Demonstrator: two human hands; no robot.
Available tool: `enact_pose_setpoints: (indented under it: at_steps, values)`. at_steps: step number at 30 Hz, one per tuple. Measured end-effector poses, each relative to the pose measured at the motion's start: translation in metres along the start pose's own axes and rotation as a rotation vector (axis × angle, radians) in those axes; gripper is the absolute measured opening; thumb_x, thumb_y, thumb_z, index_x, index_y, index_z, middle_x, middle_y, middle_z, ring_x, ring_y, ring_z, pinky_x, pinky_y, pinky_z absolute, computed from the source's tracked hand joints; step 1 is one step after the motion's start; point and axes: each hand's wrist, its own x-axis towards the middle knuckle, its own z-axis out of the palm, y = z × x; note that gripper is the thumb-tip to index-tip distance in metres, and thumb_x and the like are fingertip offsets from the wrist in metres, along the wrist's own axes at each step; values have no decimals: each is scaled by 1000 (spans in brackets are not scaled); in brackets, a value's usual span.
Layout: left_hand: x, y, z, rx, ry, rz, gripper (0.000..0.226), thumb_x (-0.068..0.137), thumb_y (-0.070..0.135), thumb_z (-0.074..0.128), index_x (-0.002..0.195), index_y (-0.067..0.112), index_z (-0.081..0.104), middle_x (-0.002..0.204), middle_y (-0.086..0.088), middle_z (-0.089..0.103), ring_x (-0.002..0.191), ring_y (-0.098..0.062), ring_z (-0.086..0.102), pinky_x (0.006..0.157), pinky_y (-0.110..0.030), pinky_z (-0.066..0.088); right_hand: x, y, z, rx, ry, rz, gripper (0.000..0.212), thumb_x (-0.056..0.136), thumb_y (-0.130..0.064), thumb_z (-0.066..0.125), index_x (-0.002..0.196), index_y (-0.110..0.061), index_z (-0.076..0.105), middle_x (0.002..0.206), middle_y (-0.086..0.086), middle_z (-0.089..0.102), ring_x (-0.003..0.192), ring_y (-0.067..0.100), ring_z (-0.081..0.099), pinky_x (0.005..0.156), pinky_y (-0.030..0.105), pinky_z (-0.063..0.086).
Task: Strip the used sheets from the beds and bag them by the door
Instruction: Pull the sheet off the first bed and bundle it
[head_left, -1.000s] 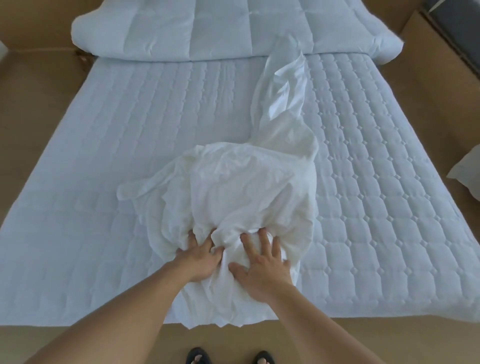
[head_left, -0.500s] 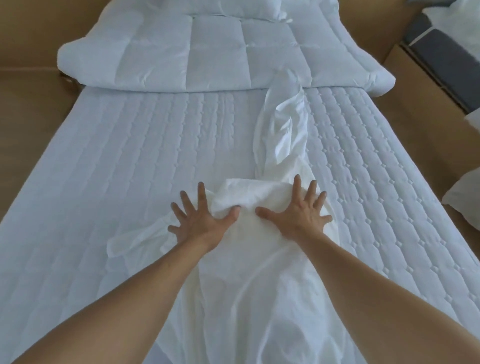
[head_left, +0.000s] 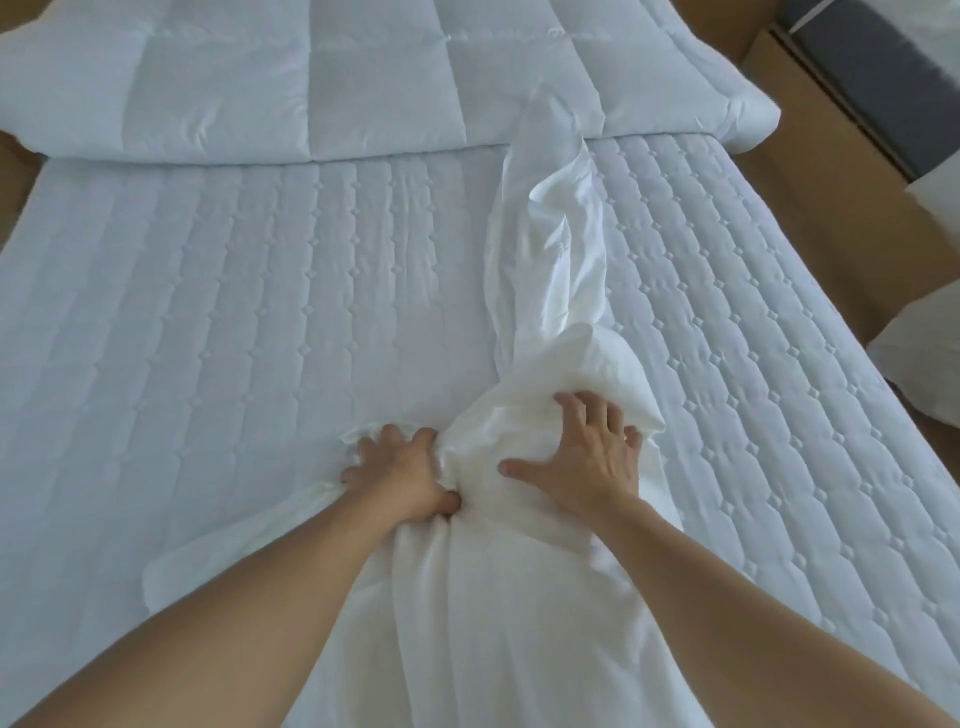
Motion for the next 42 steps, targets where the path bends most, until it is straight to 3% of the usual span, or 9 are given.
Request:
enact_pose_setpoints:
  at_steps: [6,11,14,20,26,29,34,39,42]
  values:
    - [-6,-1,11,33,47,31,104,68,74,64,151,50,6,160,-4,10,146,-38,6,109,-60,32,72,-1,-17,112,-28,94,137,51,-90,63,146,-47,-25,159,-5,-30,149,25,-23,111,71,12]
    - [1,-13,8,-12,85,78,105,67,78,64,153,43,16,159,2,23,145,-34,18,109,-53,36,108,-19,3,97,-122,88,139,62,-64,81,145,-45,-29,159,15,13,133,39,40,99,49,41]
    - [-2,-17,8,-82,120,78,102,65,78,66,152,42,25,160,7,27,146,-29,21,110,-48,35,112,-28,16,146,-140,72,114,79,-35,72,153,-38,-14,127,14,53,109,34,56,79,36,42]
    - [-22,-21,-12,-555,17,-6,76,81,62,68,147,36,41,155,-2,37,137,-27,42,112,-44,36,78,-47,-23,690,-140,-10,55,71,-20,70,122,-38,60,88,-12,63,93,22,61,71,32,47]
    - [-73,-31,-40,-1137,78,-77,67,81,12,73,142,28,49,133,-4,60,117,-20,58,90,-28,46,-15,-62,-95,931,-68,-177,27,53,-31,65,79,-33,57,68,-11,58,71,19,57,59,30,43]
    - [-102,-29,-65,-1362,267,-102,60,81,15,61,139,27,52,136,-15,57,120,-24,55,109,-43,40,-86,-65,-113,805,-91,-346,27,54,-37,62,76,-36,46,77,-6,56,74,19,53,64,30,39]
    - [-153,-12,-102,-1086,514,219,69,85,45,46,152,36,32,161,8,26,146,-10,25,118,-34,21,-198,-48,-88,646,92,-758,31,53,-31,62,79,-32,44,68,-25,38,70,9,44,70,22,31]
    - [-208,7,-53,-385,38,319,71,87,77,39,150,49,27,166,4,3,152,-24,-10,121,-53,-2,-293,-5,-32,628,-9,-766,26,57,-26,63,80,-15,59,75,-14,51,75,9,45,77,21,34]
    - [-239,4,13,-162,-52,263,62,94,71,30,151,50,20,165,9,3,152,-28,-3,117,-61,7,-326,22,-25,649,-141,-626,29,62,-30,63,81,-8,59,82,-1,59,81,15,51,71,31,39]
